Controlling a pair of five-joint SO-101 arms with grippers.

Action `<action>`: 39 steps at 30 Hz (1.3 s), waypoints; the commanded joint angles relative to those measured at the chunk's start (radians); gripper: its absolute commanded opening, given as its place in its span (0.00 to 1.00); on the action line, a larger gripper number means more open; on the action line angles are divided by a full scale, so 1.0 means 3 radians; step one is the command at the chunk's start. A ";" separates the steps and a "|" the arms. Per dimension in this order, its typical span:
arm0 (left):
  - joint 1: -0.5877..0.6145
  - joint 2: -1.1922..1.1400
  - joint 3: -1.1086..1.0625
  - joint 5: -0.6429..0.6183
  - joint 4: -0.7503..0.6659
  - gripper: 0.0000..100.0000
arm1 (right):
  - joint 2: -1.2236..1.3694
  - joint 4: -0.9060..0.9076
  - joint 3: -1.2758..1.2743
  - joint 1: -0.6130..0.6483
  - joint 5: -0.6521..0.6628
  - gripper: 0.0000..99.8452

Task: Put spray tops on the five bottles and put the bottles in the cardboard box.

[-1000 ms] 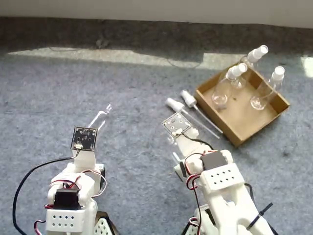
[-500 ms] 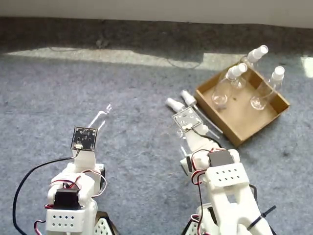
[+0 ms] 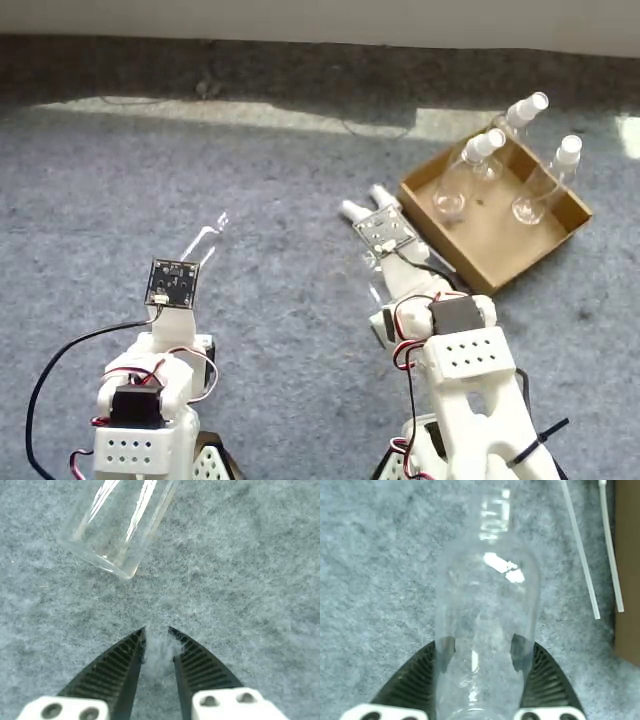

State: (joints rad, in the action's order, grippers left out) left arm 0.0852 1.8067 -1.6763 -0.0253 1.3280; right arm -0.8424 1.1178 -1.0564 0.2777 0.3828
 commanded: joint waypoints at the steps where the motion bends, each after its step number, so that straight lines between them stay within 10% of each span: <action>1: -0.0043 0.0038 -0.0064 0.0031 0.0020 0.05 | 0.0008 0.0013 0.0212 -0.0018 0.0041 0.06; 39: -0.0043 0.0038 -0.0064 0.0031 0.0020 0.05 | 0.1757 0.0013 0.0877 -0.0018 0.0624 0.24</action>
State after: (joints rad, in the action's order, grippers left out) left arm 0.0852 1.8067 -1.6763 -0.0253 1.3280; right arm -0.3038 1.1178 -0.8569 0.2777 0.5562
